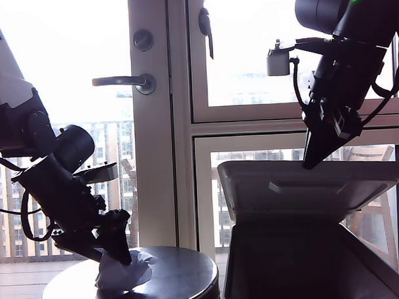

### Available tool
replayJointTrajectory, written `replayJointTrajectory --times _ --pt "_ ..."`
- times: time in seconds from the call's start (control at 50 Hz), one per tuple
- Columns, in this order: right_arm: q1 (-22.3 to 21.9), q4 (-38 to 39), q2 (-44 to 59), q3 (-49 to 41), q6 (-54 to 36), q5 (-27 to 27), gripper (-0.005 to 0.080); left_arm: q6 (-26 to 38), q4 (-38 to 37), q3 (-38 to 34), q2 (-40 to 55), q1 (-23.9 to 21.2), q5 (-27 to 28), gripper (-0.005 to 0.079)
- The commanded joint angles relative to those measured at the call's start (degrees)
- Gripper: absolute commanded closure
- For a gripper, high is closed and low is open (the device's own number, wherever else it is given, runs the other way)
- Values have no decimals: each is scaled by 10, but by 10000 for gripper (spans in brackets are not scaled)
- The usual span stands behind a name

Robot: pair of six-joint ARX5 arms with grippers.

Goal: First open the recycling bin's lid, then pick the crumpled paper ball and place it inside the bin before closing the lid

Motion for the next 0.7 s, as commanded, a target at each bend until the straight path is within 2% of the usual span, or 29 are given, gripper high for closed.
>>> replayJointTrajectory --times 0.0,0.02,0.14,0.36,0.52,0.68 --pt "-4 6 -5 -4 5 0 765 -2 -2 4 20 -2 0 779" --pt "-4 6 -5 -4 5 0 765 -5 -3 4 20 -2 1 755" --pt "-4 6 -5 -4 5 0 765 -54 -17 7 20 -2 31 766" --pt "-4 7 -5 -4 5 0 765 -208 -17 7 20 -4 156 766" --pt "-4 7 -5 -4 5 0 765 -296 -15 7 20 -16 181 766" --pt "-5 7 -5 -4 5 0 765 -351 -8 7 20 -32 202 766"
